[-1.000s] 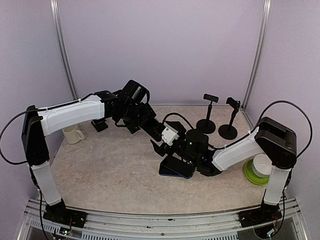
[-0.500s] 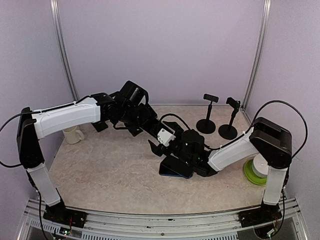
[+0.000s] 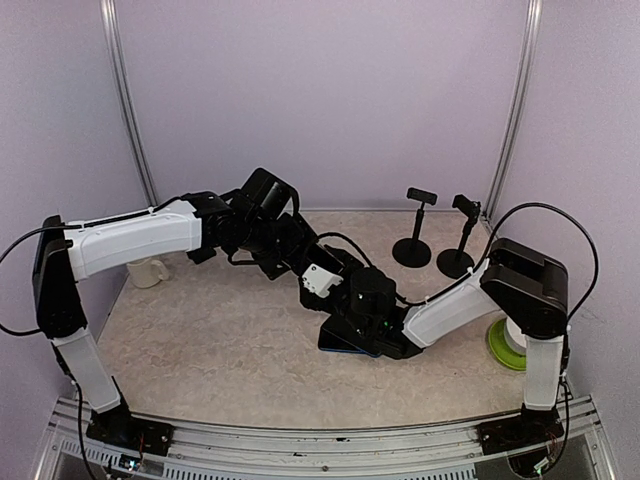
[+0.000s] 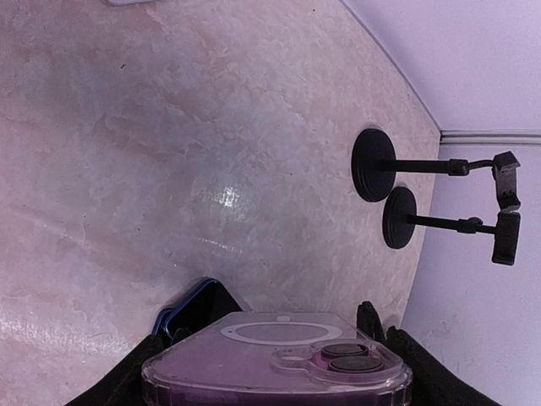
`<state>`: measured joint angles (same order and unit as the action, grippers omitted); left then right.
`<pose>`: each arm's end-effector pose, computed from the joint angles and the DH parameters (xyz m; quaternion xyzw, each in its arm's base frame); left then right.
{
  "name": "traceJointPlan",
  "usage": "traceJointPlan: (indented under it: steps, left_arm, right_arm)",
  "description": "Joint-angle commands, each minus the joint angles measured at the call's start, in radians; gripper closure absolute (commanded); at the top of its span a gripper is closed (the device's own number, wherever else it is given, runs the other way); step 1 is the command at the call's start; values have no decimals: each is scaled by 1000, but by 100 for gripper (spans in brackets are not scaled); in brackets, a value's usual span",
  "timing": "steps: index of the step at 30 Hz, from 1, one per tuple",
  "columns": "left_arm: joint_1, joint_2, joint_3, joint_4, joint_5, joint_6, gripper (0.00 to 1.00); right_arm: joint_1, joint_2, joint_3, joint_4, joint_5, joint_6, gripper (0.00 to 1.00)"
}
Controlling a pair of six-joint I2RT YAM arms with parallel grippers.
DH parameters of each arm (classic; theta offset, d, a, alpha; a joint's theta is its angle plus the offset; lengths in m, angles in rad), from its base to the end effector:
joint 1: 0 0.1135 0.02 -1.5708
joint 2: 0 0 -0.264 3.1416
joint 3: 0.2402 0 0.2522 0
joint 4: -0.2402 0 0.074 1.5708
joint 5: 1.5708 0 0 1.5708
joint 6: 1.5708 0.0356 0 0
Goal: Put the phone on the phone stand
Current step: Pass from the left arm to the right
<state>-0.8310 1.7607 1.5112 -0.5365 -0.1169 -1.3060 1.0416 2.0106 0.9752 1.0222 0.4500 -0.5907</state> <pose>0.2723 -0.2921 0.2930 -0.2387 0.8913 -0.3086 0.2311 0.2229 0.3504 0.1709 -0.3981 0.5895 -0.0017 0.7029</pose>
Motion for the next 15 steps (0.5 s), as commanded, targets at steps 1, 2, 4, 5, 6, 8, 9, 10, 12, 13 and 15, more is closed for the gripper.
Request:
traceJointPlan:
  steps: [1,2,4,5,6,8,9,10,12,13,15]
  left_arm:
    - [-10,-53,6,64,0,-16,64]
    - [-10,-52,5,62,-5,-15,64]
    - [-10,-49,4,56,-13,-15,64]
    - [-10,-48,2,56,-13,-19,63]
    - [-10,-47,0,59,-9,-19,63]
    - [-11,-42,0,62,-5,-20,63]
    - [-11,-40,0,62,-5,-19,63]
    - [-11,-39,-1,61,-5,-20,63]
    - [-11,-38,-2,65,3,-19,63]
    - [-10,-38,-2,70,7,-20,63]
    - [-11,-42,-5,85,18,-21,60]
  right_arm:
    - [23,26,23,67,63,-52,11]
    - [26,27,24,72,66,-58,12]
    - [29,29,27,73,65,-65,14]
    - [30,30,29,67,62,-66,15]
    - [31,33,33,63,62,-67,18]
    - [31,38,35,61,65,-66,29]
    - [31,37,34,61,65,-65,32]
    - [31,37,34,58,64,-61,35]
    - [31,37,32,53,62,-55,43]
    - [31,37,30,53,63,-52,44]
    - [31,36,25,57,60,-49,46]
